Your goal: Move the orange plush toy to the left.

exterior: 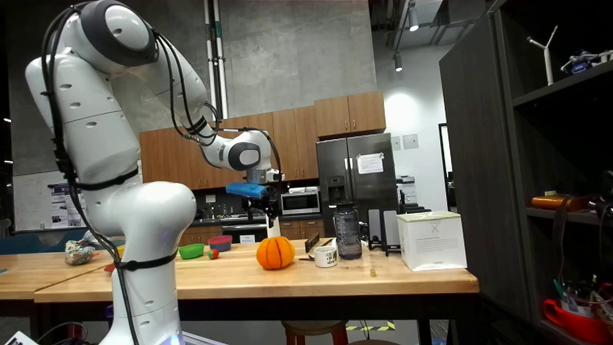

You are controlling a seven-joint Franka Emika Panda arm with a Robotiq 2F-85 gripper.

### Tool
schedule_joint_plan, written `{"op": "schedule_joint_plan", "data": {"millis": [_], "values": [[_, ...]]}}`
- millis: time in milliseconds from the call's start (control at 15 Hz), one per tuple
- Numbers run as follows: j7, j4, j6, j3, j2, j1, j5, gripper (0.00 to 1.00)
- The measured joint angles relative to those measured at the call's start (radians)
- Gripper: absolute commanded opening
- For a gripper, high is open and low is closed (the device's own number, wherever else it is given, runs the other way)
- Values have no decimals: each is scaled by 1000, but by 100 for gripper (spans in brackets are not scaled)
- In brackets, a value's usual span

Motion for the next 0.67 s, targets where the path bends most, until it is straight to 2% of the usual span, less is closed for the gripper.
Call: {"op": "schedule_joint_plan", "data": {"millis": [667], "values": [[-1,42,154,24,194,-4,-16,100]]}}
